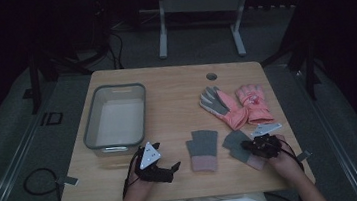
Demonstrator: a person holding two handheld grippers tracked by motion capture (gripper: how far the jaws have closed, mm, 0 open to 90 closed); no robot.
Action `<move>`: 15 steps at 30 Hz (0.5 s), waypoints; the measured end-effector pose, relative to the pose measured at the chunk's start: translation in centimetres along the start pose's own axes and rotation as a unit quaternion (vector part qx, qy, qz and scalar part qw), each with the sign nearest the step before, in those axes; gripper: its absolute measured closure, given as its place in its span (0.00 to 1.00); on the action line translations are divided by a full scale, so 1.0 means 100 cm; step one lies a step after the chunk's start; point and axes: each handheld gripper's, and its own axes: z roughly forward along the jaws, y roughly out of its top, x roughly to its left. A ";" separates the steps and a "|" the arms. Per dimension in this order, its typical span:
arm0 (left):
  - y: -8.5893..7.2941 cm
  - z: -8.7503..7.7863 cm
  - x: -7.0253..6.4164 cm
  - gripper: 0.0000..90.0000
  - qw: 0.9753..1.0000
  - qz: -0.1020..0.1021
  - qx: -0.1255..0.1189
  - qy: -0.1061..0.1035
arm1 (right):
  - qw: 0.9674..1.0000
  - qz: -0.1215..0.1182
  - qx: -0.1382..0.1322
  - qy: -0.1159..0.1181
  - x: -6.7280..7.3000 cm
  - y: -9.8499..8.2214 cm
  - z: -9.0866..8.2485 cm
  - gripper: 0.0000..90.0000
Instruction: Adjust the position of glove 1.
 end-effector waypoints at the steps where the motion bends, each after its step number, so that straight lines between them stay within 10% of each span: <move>1: 0.000 0.000 0.000 0.00 1.000 -0.001 -0.001 0.000 | 1.000 0.000 0.000 -0.004 0.002 0.000 -0.001 0.95; 9: 0.000 -0.001 0.000 0.00 1.000 0.001 -0.002 0.000 | 0.998 0.031 -0.033 -0.051 0.028 0.014 -0.034 0.96; 15: 0.000 -0.001 -0.001 0.00 1.000 0.003 -0.005 0.002 | 0.985 0.106 -0.081 -0.111 0.044 0.018 -0.050 0.96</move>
